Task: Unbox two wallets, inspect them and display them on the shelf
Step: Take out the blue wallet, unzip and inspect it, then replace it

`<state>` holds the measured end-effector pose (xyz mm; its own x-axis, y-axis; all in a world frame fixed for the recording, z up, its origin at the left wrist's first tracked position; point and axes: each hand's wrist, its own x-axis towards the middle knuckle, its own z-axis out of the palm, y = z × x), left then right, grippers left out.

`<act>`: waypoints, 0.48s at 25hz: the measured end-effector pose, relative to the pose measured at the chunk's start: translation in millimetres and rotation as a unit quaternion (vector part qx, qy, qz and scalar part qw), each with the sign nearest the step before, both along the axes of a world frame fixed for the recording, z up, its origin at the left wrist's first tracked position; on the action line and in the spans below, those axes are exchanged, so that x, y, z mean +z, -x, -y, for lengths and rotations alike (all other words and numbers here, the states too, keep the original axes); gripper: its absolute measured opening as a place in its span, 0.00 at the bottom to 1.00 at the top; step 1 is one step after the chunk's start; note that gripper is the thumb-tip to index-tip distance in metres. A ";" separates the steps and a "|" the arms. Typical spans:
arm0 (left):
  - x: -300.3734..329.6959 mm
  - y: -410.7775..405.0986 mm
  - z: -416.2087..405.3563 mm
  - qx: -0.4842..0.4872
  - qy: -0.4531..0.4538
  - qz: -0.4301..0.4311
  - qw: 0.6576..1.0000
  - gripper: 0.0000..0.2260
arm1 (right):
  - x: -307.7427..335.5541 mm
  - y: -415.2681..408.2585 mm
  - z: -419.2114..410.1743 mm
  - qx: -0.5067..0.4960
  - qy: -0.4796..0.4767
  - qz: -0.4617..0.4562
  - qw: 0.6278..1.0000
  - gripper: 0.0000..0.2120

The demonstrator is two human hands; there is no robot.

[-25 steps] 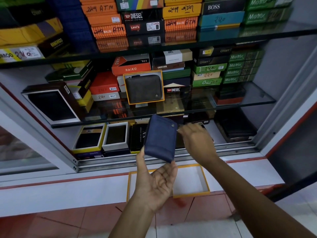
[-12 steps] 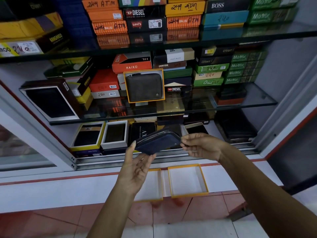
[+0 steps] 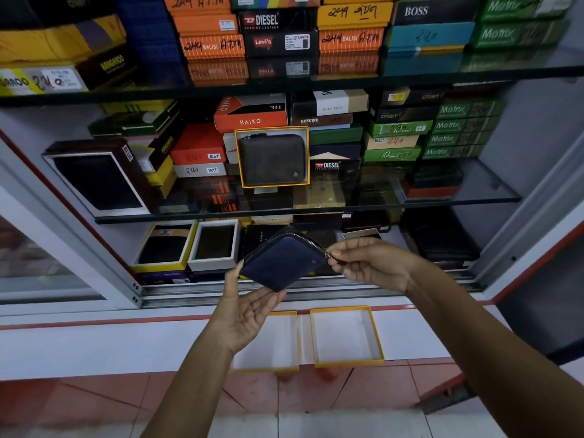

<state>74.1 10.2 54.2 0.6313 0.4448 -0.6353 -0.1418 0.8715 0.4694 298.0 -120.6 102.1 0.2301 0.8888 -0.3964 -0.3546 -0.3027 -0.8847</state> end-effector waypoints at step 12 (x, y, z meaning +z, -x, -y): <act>-9.6 4.3 2.3 0.021 0.043 0.036 0.998 0.39 | -0.1 14.7 -0.8 0.059 0.009 -0.040 0.997 0.07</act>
